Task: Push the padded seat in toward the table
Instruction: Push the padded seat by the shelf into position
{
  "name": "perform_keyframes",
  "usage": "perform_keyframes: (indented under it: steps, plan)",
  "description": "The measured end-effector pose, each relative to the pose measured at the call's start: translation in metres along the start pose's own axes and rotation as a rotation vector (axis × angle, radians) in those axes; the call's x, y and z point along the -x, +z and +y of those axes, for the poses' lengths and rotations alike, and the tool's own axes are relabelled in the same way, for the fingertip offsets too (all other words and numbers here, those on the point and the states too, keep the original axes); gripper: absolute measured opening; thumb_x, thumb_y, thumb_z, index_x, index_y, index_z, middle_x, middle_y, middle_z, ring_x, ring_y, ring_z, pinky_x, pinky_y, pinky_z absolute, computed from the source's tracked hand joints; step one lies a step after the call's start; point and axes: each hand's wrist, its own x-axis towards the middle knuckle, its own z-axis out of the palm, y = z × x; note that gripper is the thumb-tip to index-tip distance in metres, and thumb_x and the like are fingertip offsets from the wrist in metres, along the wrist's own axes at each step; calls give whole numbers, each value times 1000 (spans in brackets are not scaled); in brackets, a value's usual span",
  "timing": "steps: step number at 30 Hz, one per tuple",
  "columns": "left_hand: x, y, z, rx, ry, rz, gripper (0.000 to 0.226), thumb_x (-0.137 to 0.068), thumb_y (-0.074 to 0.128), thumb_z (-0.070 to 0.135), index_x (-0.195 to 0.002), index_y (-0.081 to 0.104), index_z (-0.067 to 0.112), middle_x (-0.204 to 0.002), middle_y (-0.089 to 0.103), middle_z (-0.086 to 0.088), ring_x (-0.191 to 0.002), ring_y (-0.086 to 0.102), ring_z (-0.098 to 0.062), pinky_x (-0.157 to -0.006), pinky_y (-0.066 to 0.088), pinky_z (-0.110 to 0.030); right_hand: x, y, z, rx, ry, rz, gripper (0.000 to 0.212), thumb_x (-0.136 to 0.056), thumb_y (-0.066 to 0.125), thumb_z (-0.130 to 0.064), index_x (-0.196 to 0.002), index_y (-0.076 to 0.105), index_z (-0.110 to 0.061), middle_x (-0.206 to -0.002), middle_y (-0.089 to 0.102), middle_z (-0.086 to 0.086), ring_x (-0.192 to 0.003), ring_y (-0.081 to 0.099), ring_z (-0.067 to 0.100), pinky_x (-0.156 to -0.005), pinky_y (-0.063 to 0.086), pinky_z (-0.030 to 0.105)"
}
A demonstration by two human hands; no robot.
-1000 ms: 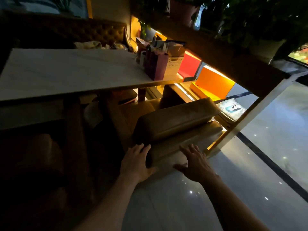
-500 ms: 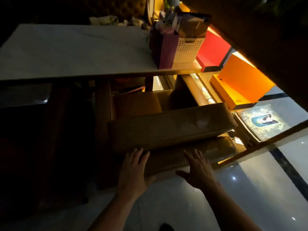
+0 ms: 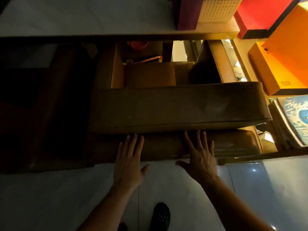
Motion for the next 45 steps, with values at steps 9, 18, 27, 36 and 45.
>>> perform_keyframes:
  steps: [9, 18, 27, 36, 45]
  plan:
    - [-2, 17, -16, -22, 22, 72, 100, -85, 54, 66, -156, -4, 24, -164, 7, -1, -150, -5, -24, -122, 8, -49, -1, 16, -1, 29, 6, 104, 117, -78, 62, -70, -155, -18, -33, -165, -16, 14, -150, -21, 35, -122, 0, 60]
    - [-1, 21, -40, 0, 29, 129, 101, -81, 60, 63, -156, 9, 21, -163, 15, 0, -151, 2, -24, -122, 12, -47, -5, 18, -3, 81, 18, 100, 108, -79, 66, -65, -157, -1, -32, -166, -2, 16, -152, -11, 35, -122, 7, 61]
    - [-4, 10, -57, 36, 74, 147, 91, -76, 68, 59, -151, 32, 22, -153, 39, 2, -146, 24, -23, -120, 19, -45, -6, 19, -16, 131, 31, 116, 106, -74, 76, -59, -158, 20, -25, -164, 13, 22, -151, 4, 42, -115, 20, 65]
    - [14, 6, -111, 25, 93, 149, 89, -74, 70, 58, -149, 34, 25, -150, 42, 6, -143, 29, -20, -120, 21, -42, 16, 49, -65, 87, 24, 174, 101, -74, 75, -59, -156, 28, -22, -162, 18, 25, -150, 7, 45, -114, 18, 70]
    - [45, 11, -131, 79, 51, 160, 82, -76, 60, 61, -148, 36, 28, -149, 43, 9, -142, 31, -17, -119, 23, -38, 39, 66, -80, 70, -26, 177, 96, -77, 72, -57, -156, 28, -23, -161, 18, 24, -150, 8, 45, -114, 19, 71]
